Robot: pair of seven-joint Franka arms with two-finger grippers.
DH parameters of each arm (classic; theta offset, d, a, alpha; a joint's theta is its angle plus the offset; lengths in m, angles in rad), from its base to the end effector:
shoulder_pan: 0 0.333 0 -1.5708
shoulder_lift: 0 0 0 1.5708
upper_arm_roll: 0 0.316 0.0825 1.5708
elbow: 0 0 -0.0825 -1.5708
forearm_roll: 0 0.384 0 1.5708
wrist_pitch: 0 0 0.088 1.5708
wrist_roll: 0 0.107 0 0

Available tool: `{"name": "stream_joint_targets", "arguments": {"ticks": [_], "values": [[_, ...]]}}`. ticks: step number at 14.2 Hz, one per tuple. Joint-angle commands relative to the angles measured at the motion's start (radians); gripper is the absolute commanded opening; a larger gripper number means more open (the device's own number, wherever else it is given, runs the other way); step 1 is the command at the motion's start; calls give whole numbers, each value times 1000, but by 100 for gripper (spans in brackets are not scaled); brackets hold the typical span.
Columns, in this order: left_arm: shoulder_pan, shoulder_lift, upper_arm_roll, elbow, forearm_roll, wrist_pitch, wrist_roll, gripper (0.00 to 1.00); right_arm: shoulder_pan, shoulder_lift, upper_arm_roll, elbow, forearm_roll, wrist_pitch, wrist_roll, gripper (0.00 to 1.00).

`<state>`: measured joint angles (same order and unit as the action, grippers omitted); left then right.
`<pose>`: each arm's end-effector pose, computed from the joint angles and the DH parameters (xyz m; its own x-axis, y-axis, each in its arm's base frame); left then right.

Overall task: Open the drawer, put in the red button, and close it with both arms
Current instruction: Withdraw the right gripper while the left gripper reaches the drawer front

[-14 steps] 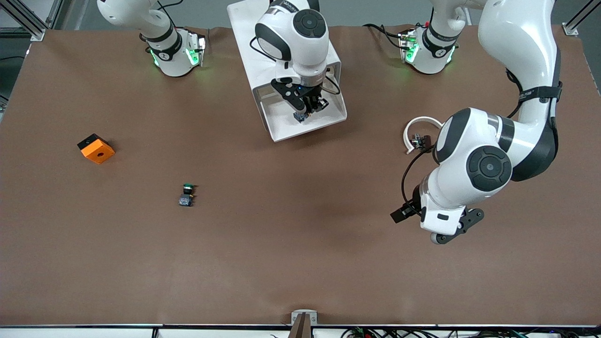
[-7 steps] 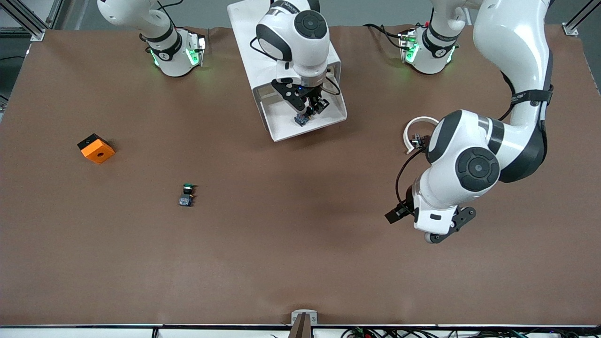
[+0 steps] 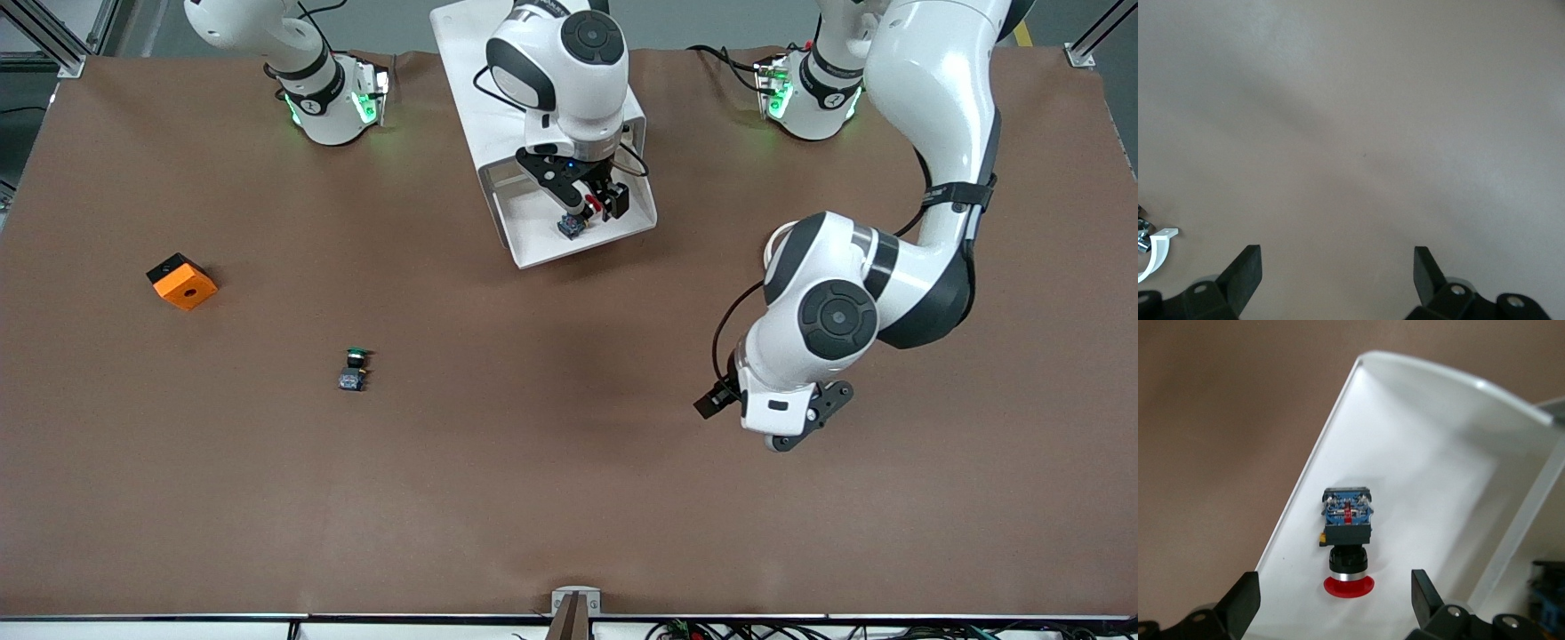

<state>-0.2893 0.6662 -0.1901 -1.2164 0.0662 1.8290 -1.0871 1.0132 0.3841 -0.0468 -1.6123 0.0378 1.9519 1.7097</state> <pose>0.6680 -0.3013 0.3852 0.8078 0.5855 -0.0676 0.5861 -0.8101 -0.0131 0.3712 0.5480 0.4011 0.7280 -0.6855 -0.0106 -0.6845 -0.7276 0.0460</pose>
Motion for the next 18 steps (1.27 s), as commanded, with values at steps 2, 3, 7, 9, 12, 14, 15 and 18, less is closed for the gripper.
{"name": "stream_joint_targets", "arguments": {"ticks": [2,3,7,9,12,14,15,18], "values": [[-60,-5,-5,-73,24,58,3,100,-126,-16,-1,112,1,-148,-198,100],[-73,-20,-9,-112,24,73,3,100,-154,-24,-1,135,-1,-189,-258,100],[-74,-117,-86,-311,24,186,48,100,-330,-66,-1,199,1,-330,-560,100],[-73,-180,-117,-450,24,300,50,100,-437,-86,-2,201,2,-379,-773,100],[-71,-211,-189,-528,23,316,50,100,-600,-111,-4,207,-3,-416,-1089,100],[-74,-220,-229,-561,23,320,50,100,-711,-114,-4,241,-4,-474,-1307,100],[-79,-220,-250,-574,23,325,49,100,-778,-114,-4,267,-6,-501,-1417,100],[-85,-217,-285,-589,23,352,29,100,-947,-114,-5,287,-9,-518,-1724,100]]}}
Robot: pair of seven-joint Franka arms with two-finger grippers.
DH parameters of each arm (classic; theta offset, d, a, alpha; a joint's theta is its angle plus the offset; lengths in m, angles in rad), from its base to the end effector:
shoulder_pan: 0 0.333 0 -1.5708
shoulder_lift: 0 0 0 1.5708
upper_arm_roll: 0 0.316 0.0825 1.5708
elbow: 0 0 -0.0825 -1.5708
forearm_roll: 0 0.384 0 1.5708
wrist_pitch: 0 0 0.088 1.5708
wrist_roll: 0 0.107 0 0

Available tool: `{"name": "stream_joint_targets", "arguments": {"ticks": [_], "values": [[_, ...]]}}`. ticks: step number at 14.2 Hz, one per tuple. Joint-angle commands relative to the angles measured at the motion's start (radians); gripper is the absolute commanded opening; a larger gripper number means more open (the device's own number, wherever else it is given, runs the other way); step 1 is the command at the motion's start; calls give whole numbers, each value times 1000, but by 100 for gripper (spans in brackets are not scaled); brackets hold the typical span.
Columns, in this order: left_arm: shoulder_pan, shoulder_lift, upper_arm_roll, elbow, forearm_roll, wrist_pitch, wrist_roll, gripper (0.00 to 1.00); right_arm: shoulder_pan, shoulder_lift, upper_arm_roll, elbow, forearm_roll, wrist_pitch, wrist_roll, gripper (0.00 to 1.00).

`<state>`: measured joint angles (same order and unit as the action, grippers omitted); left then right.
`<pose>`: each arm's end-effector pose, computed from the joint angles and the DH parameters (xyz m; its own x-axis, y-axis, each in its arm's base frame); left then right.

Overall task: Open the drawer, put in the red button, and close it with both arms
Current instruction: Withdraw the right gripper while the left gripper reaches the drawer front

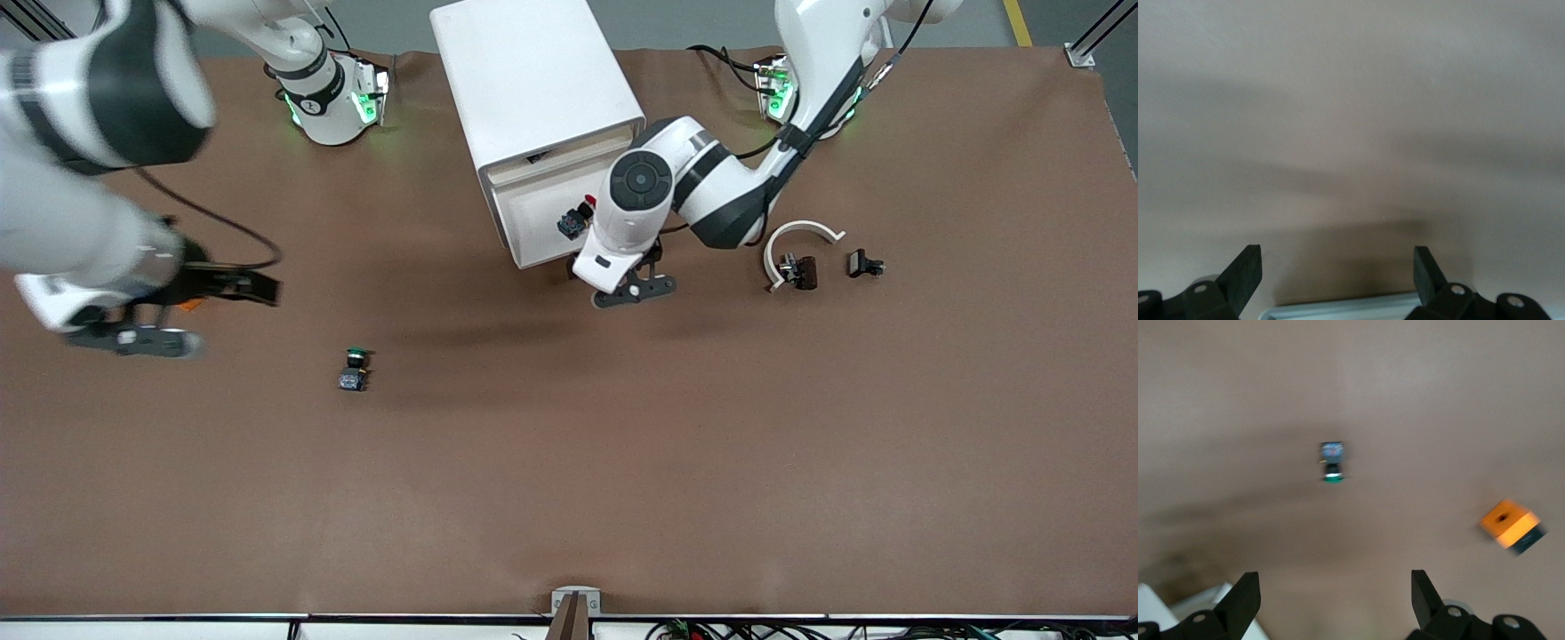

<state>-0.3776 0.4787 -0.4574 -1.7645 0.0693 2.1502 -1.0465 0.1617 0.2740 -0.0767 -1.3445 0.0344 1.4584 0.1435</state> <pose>0.4568 -0.4620 0.3139 0.9671 0.2059 -0.1494 0.2136 -0.9762 0.0375 0.6189 0.0632 0.5597 0.9857 -0.0562 -0.1590 -0.0554 -0.9984 0.0092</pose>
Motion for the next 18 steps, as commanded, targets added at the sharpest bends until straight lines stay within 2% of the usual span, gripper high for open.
{"name": "stream_joint_targets", "arguments": {"ticks": [1,3,7,10,13,18], "values": [[3,-26,-30,-44,18,31,-15,100,-143,-4,26,19,-20,-27,-227,100],[-27,-16,-44,-46,18,33,-52,100,-192,-6,26,21,-62,-45,-312,100],[-78,-14,-47,-49,18,33,-127,100,-214,-4,26,79,-62,-66,-305,100],[-93,-14,-104,-58,17,33,-228,100,-228,-4,28,99,-57,-102,-308,100],[-93,-20,-144,-58,17,28,-294,100,-261,-6,29,91,-50,-95,-312,100],[-106,-17,-165,-52,17,28,-334,100,-263,-70,31,45,-45,-95,-315,100]]}}
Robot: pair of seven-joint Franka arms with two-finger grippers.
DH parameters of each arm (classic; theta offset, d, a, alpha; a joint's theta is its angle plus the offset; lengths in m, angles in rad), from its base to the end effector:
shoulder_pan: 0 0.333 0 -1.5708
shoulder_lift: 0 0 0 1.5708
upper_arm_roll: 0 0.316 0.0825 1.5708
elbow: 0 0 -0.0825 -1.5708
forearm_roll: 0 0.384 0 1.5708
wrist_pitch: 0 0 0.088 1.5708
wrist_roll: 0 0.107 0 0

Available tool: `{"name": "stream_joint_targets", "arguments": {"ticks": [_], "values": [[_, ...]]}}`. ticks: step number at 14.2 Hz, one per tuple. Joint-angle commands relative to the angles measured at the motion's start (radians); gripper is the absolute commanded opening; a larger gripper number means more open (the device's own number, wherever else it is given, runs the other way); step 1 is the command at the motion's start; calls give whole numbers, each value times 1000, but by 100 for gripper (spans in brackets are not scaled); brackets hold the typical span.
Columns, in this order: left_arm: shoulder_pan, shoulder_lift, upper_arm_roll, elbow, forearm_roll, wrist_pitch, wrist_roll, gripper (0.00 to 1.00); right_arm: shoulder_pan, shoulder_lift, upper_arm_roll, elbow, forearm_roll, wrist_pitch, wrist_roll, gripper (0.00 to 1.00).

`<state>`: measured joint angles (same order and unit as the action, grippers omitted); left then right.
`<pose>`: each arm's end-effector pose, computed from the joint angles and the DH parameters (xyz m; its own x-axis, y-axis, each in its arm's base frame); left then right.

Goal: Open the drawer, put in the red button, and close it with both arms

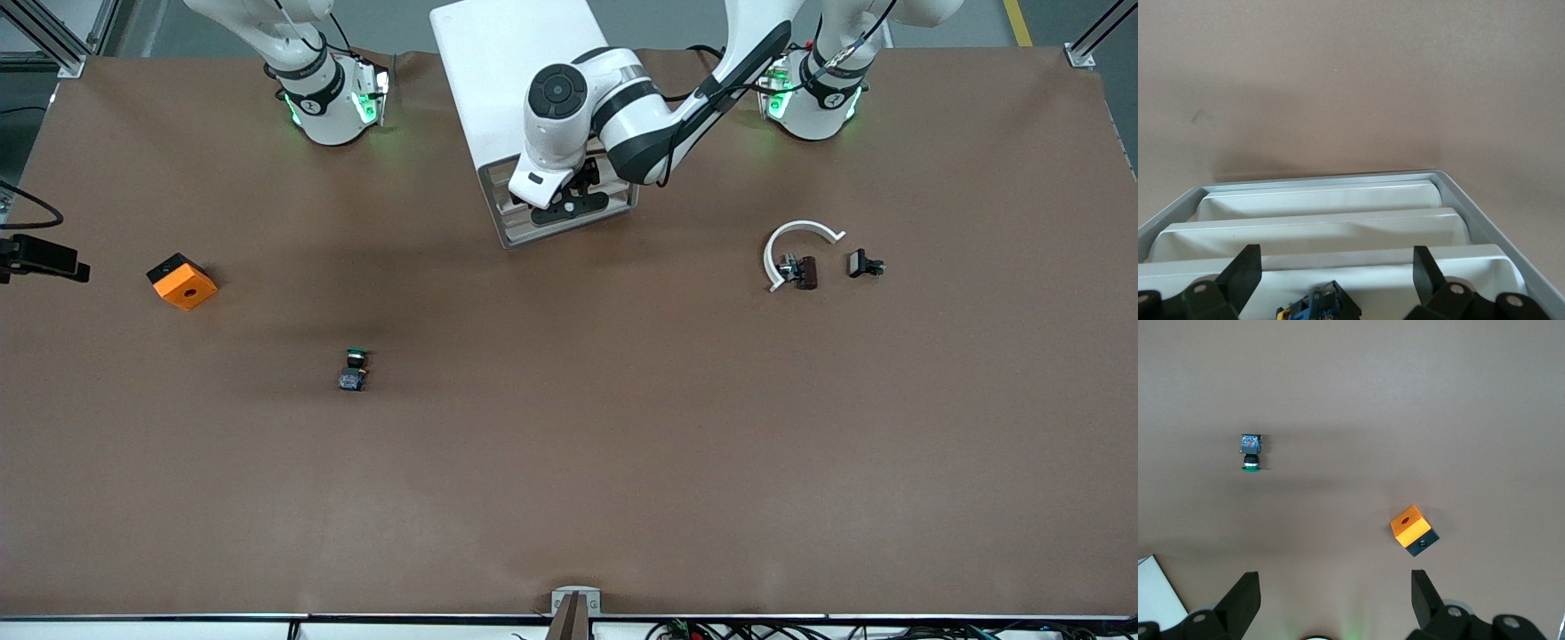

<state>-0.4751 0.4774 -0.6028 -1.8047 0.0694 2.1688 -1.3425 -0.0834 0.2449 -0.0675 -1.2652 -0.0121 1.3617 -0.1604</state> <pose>0.3328 -0.5484 0.3189 0.9425 0.2624 -0.2071 0.2720 -0.9621 0.0191 0.5997 -0.0869 0.6067 0.9887 0.0082 -0.1499 0.0090 -0.9999 0.0045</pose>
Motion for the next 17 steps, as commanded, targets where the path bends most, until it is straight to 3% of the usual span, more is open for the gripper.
{"name": "stream_joint_targets", "arguments": {"ticks": [1,7,14,17], "values": [[-8,-13,-20,-13,16,9,-38,100,-16,-65,23,-42,4,2,-14,100],[6,-17,-20,5,15,3,-35,100,-7,-253,26,-312,11,181,-140,100],[38,13,8,36,26,3,68,100,42,-276,25,-313,9,145,-91,100],[33,61,8,38,85,14,79,100,39,-292,20,-299,15,126,-102,100]]}}
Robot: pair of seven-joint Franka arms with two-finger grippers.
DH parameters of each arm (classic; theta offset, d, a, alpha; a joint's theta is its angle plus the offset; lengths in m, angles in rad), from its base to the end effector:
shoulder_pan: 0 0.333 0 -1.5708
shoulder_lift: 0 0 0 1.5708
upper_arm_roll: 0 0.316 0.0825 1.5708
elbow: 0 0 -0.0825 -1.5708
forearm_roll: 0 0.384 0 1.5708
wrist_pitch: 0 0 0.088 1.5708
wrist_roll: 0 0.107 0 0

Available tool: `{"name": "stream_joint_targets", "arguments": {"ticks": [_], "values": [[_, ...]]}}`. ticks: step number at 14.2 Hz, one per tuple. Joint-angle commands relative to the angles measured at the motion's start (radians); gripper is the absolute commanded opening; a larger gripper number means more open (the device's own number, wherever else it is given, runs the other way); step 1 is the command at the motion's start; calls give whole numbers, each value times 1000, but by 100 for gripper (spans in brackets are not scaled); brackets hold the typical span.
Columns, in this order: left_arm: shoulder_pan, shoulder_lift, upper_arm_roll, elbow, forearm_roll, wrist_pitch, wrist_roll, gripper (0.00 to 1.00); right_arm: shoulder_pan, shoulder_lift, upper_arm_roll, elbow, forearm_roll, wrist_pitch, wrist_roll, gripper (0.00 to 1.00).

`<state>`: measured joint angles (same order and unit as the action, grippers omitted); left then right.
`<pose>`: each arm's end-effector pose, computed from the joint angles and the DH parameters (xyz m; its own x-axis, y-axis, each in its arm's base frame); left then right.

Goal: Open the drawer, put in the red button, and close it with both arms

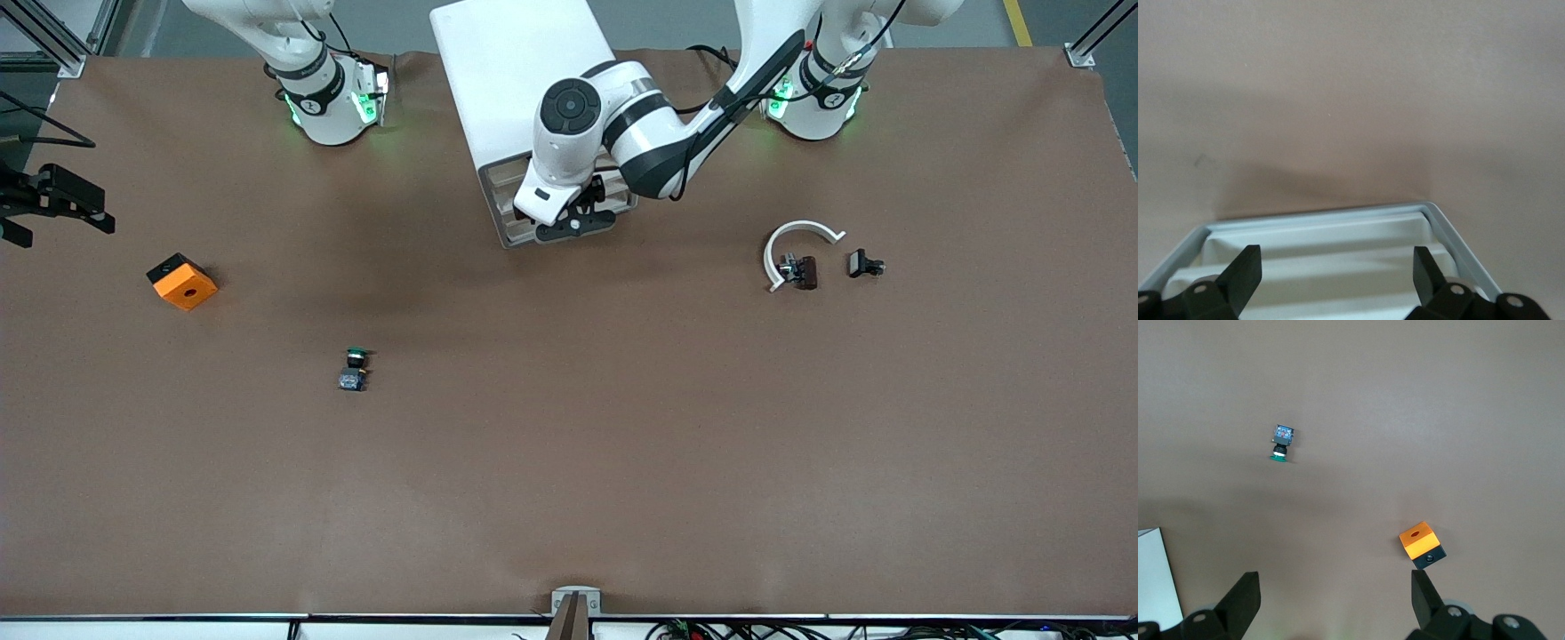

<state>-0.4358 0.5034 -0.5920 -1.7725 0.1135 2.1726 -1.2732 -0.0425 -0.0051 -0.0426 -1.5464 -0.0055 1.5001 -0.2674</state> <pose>0.3685 -0.5357 0.3166 0.9581 0.2267 -0.1753 0.2370 -0.9707 0.0401 0.5438 -0.0471 0.6327 0.9826 0.1810 -0.0411 0.1809 -0.9835 -0.0058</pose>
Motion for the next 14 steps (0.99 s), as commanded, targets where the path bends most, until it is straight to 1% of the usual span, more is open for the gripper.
{"name": "stream_joint_targets", "arguments": {"ticks": [1,4,7,9,11,12,14], "values": [[-10,52,-5,5,44,10,9,100,1,-49,-5,-18,9,-12,4,100],[-20,61,-11,5,15,10,-6,100,1,-58,-6,-26,18,-6,31,100],[-33,61,-14,5,-26,9,-6,100,3,-78,-20,-41,19,-7,106,100],[-34,61,-34,4,-60,9,-5,100,3,-93,-20,-67,19,-1,169,100],[-37,66,-34,5,-63,9,-5,100,4,-105,-19,-87,24,2,235,100],[-29,67,-34,14,-63,9,0,100,7,-121,-19,-107,24,6,256,100],[-15,95,-28,79,-63,9,5,100,7,-159,-19,-161,24,41,263,100]]}}
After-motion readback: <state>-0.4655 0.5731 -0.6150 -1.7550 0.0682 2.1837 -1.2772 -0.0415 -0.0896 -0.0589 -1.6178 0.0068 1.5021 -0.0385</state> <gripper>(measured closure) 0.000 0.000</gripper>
